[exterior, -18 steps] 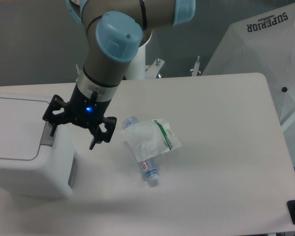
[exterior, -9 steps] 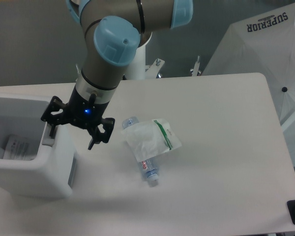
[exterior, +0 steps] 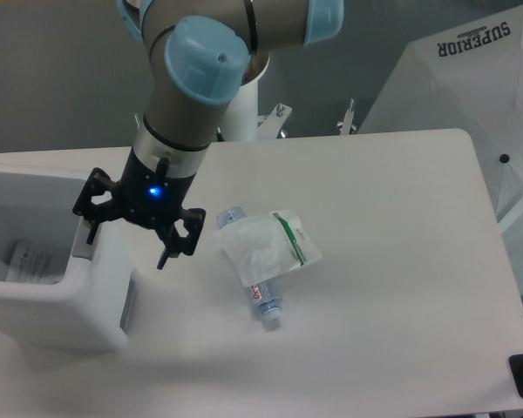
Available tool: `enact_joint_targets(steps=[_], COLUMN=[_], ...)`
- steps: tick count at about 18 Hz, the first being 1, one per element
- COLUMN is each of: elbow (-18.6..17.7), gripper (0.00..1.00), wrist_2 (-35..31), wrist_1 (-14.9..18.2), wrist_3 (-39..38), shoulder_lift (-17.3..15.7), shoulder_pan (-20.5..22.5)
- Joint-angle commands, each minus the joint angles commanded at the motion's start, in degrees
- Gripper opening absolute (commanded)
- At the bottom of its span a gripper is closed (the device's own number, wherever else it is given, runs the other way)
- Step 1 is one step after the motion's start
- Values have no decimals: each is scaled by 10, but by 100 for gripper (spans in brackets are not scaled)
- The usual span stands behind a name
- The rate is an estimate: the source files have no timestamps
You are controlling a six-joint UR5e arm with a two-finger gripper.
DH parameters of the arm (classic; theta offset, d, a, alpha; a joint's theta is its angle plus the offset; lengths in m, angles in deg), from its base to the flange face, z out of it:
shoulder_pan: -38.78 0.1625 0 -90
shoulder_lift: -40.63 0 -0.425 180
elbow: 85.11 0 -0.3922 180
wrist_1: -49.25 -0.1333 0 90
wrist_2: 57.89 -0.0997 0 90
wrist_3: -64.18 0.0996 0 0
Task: Open the trash can
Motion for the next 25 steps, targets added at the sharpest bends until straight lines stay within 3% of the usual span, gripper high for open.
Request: enact_joint_targets(steps=[3,6,8,12,16,19,25], elbow=[-1,-4,-6,-34,-71,-98,-101], gripper=[100,100,100,100,100,100,100], wrist_2=[-10,-92,-100,-115,-174,-218,-223], wrist_1=[-4,-4,-3,-3,-4,-5,-7], wrist_3=[16,67,103,211,310,370,439], shoulder_lift=[-7,-7,-6,-8,-12,-11,-3], shoulder_pan=[23,41,52,77,103,146,177])
